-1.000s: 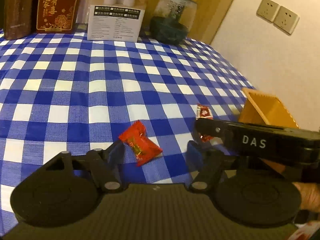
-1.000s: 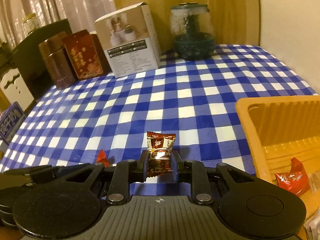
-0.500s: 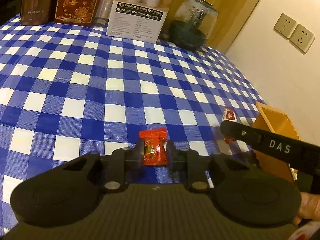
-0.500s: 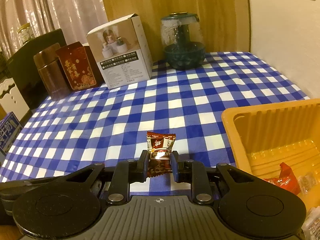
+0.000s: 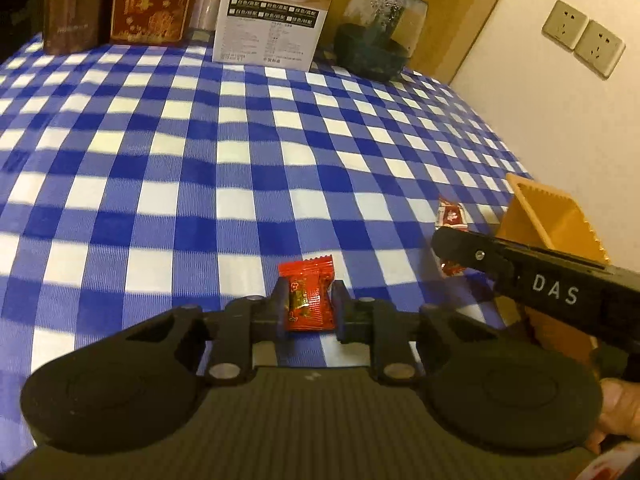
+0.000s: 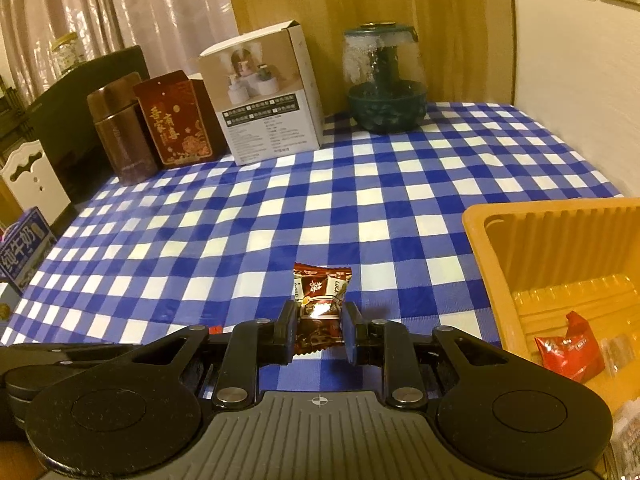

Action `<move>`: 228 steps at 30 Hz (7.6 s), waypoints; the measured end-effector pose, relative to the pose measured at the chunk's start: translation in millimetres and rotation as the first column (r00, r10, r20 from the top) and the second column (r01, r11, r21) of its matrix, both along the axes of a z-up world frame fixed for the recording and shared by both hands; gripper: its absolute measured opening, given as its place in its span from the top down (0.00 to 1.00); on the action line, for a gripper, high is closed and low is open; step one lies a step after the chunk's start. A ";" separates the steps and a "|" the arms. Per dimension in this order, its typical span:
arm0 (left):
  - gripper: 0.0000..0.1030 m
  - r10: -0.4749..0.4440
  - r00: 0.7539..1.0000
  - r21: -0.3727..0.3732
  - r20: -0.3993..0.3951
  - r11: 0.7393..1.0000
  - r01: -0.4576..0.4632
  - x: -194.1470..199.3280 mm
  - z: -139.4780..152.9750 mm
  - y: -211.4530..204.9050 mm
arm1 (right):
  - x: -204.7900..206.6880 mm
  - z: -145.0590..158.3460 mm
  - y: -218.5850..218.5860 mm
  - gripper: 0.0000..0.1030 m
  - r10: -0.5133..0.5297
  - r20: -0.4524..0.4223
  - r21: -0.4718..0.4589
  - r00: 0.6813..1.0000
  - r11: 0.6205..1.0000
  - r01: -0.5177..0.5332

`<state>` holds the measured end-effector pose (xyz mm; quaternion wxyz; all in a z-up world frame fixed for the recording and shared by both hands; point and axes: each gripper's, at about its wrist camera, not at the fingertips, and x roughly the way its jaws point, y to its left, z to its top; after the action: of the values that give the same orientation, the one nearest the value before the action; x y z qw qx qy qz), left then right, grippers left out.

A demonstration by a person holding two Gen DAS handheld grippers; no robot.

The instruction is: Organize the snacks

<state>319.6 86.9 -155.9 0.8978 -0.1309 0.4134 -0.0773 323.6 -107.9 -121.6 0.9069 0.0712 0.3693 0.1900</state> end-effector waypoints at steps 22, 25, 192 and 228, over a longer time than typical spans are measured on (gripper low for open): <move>0.82 -0.056 0.995 0.079 0.083 0.996 0.049 -77.9 45.2 -20.8 | -108.0 19.5 -20.0 0.77 -0.024 0.009 -0.022 1.000 0.999 0.024; 0.82 -0.081 0.992 0.101 0.098 0.992 0.072 -90.2 49.6 -29.0 | -123.9 19.3 -26.7 0.77 -0.038 0.002 -0.026 0.999 0.999 0.038; 0.41 -0.307 0.932 0.202 0.192 0.942 0.269 25.4 48.5 -213.6 | 14.6 32.8 -225.5 0.37 -0.172 0.026 -0.081 0.985 0.981 0.174; 0.00 -0.229 0.955 0.192 0.187 0.962 0.193 -104.4 105.8 -196.8 | -108.4 88.7 -240.3 0.17 -0.208 -0.001 -0.067 0.978 0.976 0.207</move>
<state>215.2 -109.9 -50.1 0.9304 0.0008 0.3343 -0.1503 215.2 -348.2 -32.9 0.9222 0.0800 0.3695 0.0816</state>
